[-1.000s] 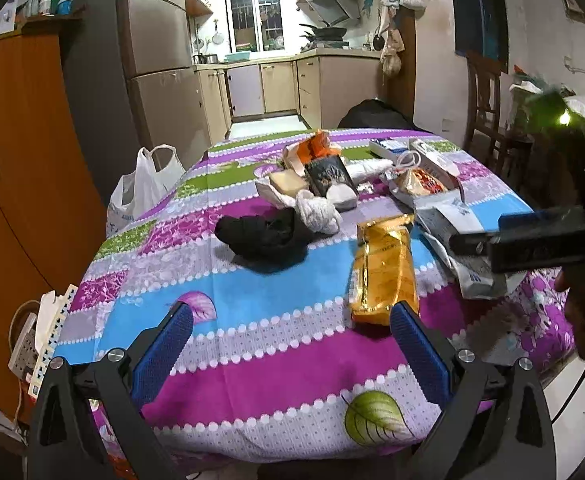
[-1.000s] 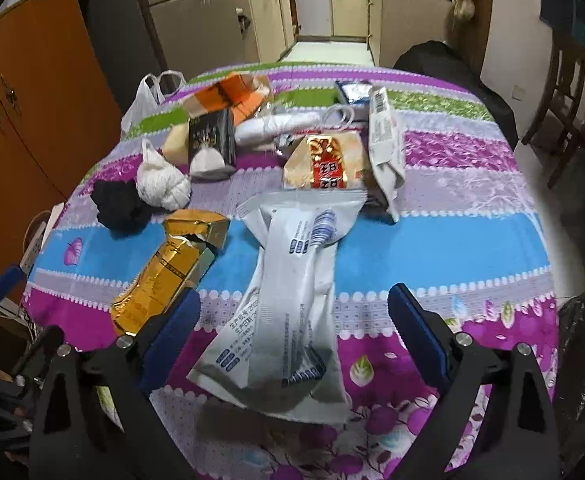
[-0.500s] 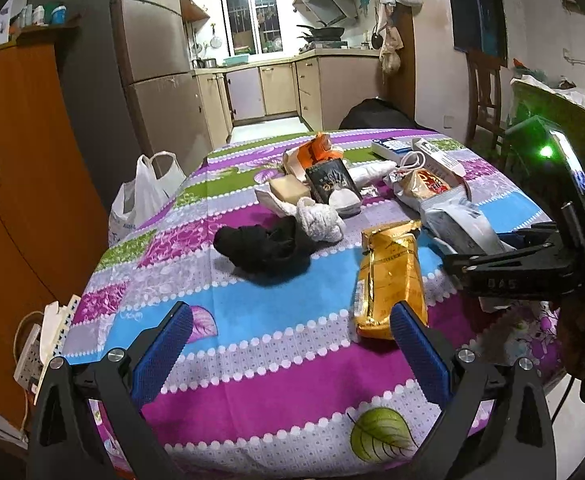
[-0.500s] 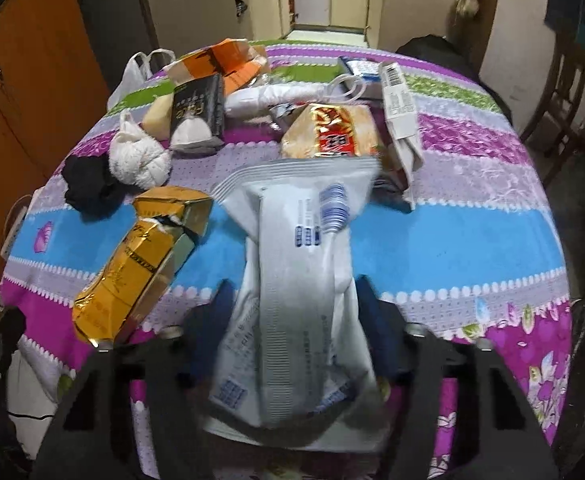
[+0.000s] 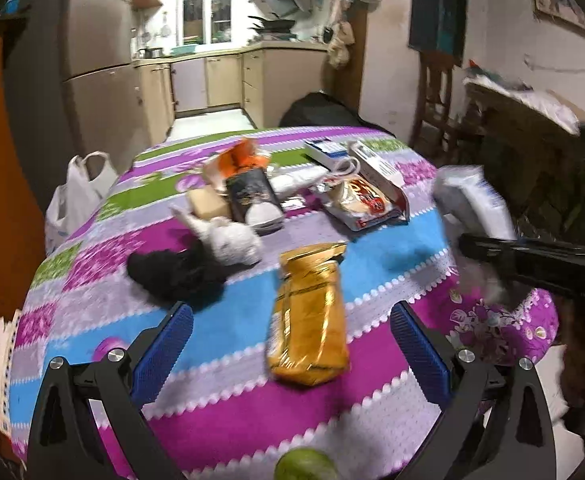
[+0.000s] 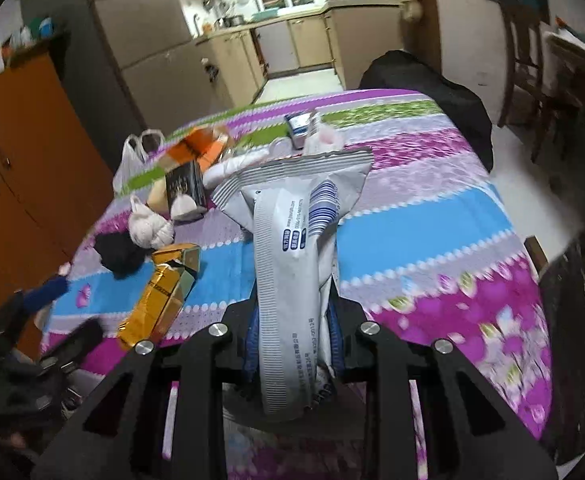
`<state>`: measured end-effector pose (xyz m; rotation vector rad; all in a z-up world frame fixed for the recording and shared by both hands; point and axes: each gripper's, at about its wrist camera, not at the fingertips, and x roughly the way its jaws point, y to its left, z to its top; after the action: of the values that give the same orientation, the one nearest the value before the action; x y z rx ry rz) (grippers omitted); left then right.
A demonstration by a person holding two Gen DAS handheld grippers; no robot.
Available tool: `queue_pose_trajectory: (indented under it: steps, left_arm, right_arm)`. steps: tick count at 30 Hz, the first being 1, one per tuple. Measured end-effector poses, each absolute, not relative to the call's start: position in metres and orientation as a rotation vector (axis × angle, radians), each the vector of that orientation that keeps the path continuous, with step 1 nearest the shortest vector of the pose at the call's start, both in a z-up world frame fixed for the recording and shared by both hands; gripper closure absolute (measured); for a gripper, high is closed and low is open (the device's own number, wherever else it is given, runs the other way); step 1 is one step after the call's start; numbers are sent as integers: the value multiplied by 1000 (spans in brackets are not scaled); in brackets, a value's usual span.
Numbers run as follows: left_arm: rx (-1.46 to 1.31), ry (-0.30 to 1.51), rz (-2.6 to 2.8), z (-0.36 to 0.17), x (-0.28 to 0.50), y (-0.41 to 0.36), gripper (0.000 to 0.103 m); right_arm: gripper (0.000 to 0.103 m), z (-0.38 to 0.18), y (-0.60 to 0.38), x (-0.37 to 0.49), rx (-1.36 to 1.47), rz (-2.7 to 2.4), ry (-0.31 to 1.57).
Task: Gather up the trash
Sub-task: 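Grasp the white medicine packet with the right gripper while the left gripper grasps the gold cigarette pack, then carry both items to the black trash bag and open both grippers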
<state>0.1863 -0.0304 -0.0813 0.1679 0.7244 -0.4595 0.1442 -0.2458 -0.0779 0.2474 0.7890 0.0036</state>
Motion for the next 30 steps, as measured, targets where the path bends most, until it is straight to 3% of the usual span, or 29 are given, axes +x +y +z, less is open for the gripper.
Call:
queue_pose_trajectory:
  steps: [11,17,19,20,30]
  left_arm:
    - [215,816,-453,-121,224,-68,6]
    - [205,867,-433,-136,235,-69,31]
    - [210,860,-423,-135,235,-68,49]
    - [209,858,-419,-134,234,-68,53]
    - [237,744,-357,-98,200,-68,54]
  right_arm:
    - [77,-65,-245,112,283,37,771]
    - [77,-65,-239,111,281,55,769]
    - [77,-65,-238,111,285,58,770]
    - [77,-66,-237,112,288,59,773]
    - [77,-63,-229,108,286,76,765]
